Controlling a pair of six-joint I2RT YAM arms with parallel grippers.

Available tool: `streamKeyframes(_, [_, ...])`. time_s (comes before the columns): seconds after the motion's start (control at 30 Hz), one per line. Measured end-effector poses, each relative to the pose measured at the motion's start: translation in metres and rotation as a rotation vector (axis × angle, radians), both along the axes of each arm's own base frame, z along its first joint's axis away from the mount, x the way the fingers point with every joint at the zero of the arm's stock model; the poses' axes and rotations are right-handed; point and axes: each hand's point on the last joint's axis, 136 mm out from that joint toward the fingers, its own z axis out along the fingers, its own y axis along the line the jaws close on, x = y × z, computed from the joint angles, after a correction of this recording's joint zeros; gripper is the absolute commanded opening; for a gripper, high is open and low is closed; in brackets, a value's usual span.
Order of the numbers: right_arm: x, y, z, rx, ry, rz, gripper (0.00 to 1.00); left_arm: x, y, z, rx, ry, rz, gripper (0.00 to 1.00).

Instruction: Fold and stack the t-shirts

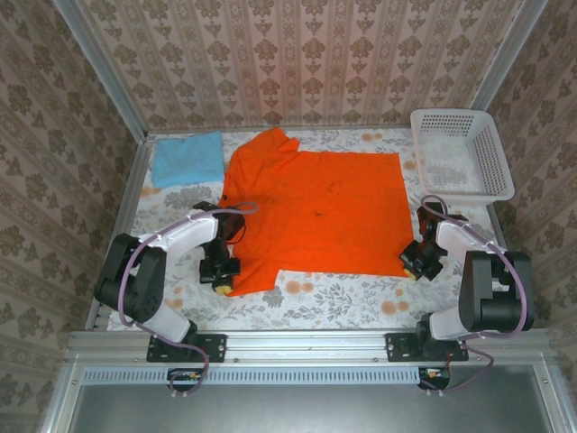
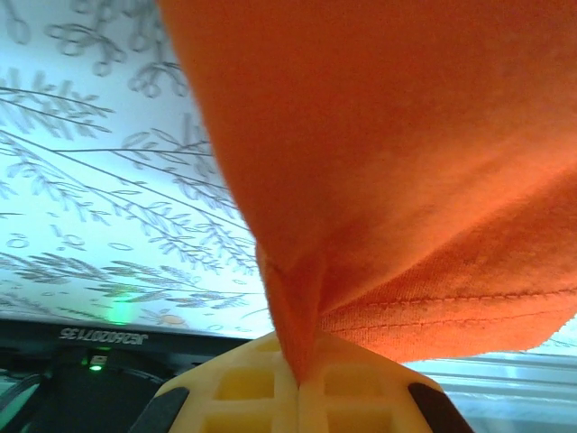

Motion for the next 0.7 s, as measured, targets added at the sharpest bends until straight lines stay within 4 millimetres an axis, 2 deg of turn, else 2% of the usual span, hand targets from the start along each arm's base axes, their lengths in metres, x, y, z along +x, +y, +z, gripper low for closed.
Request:
streamKeyframes(0.1, [0.000,0.000,0.000,0.000,-0.001,0.001,0.00,-0.001,0.003,-0.001,0.017,-0.002,-0.008,0.00])
streamKeyframes(0.27, [-0.001,0.000,0.001,-0.001,-0.025,0.013,0.00,-0.017,-0.002,-0.007,0.006,0.034,-0.038,0.00])
streamKeyframes(0.4, [0.000,0.001,0.004,0.004,-0.063,0.017,0.00,-0.018,-0.007,-0.002,-0.004,0.038,-0.059,0.00])
streamKeyframes(0.5, [0.006,0.001,0.014,0.001,-0.115,0.021,0.00,0.001,-0.013,0.017,-0.019,-0.008,-0.077,0.00])
streamKeyframes(0.6, [0.023,0.000,0.033,-0.005,-0.181,0.023,0.00,0.037,-0.023,0.045,-0.052,-0.102,-0.088,0.00])
streamKeyframes(0.7, [0.050,-0.003,0.056,-0.012,-0.259,0.026,0.00,0.075,-0.033,0.070,-0.083,-0.182,-0.092,0.00])
